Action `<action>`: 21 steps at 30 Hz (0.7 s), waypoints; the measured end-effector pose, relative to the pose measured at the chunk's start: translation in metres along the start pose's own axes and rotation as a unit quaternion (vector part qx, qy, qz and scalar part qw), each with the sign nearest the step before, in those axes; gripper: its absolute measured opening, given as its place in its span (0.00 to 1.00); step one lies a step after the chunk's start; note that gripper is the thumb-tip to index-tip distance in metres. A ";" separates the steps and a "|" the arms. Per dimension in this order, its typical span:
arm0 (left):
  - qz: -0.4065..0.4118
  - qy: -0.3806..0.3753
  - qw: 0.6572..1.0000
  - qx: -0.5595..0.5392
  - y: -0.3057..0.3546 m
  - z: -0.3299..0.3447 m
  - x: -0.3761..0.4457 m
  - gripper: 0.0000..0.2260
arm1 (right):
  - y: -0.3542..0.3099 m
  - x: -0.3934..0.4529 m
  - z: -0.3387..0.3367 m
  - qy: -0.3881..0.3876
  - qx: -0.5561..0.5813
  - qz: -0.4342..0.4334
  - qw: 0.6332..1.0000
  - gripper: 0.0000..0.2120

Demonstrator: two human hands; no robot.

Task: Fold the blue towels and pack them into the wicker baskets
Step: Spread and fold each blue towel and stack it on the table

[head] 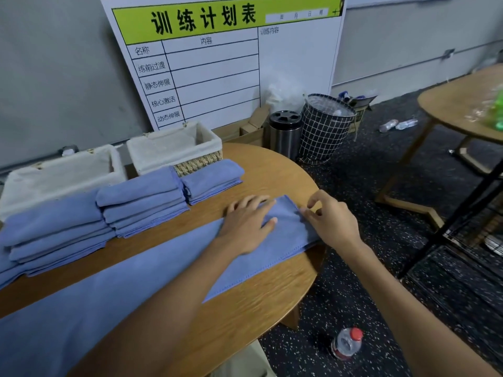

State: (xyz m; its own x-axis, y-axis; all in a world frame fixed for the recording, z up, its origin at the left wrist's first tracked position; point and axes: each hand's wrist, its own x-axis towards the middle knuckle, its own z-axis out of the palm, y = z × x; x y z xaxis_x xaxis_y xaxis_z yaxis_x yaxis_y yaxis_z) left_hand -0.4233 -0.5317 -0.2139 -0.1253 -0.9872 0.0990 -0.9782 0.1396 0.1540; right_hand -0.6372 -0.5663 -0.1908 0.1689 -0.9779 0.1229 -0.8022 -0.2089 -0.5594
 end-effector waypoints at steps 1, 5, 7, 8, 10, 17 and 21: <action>-0.002 0.003 1.000 -0.002 0.000 0.000 0.001 0.23 | 0.001 -0.001 0.000 -0.007 -0.033 -0.008 0.999 0.12; -0.032 0.024 0.998 -0.043 0.007 -0.006 0.024 0.23 | 0.011 -0.013 0.004 0.003 -0.082 -0.052 0.995 0.12; -0.039 0.020 0.997 -0.065 0.015 -0.009 0.041 0.21 | 0.013 -0.018 0.007 0.020 -0.083 -0.073 0.994 0.12; -0.036 0.015 0.996 -0.083 0.019 -0.010 0.048 0.18 | 0.014 -0.019 0.008 0.027 -0.076 -0.078 0.994 0.12; -0.032 0.001 0.987 -0.157 0.024 -0.012 0.062 0.09 | 0.014 -0.018 0.010 0.032 -0.065 -0.077 0.994 0.16; 0.004 -0.043 0.936 -0.350 0.011 -0.025 0.084 0.05 | 0.001 0.006 0.020 -0.008 -0.090 -0.065 0.994 0.27; -0.011 -0.004 0.915 -0.402 0.007 -0.029 0.085 0.09 | -0.001 0.013 0.016 -0.036 -0.029 -0.053 0.998 0.21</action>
State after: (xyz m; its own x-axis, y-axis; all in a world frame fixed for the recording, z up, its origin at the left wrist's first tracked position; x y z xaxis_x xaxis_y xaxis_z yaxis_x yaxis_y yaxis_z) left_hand -0.4357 -0.6124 -0.1763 -0.1103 -0.9906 0.0805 -0.5422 0.1279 0.8305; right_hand -0.6251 -0.5790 -0.2020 0.2942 -0.9484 0.1183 -0.8085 -0.3129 -0.4984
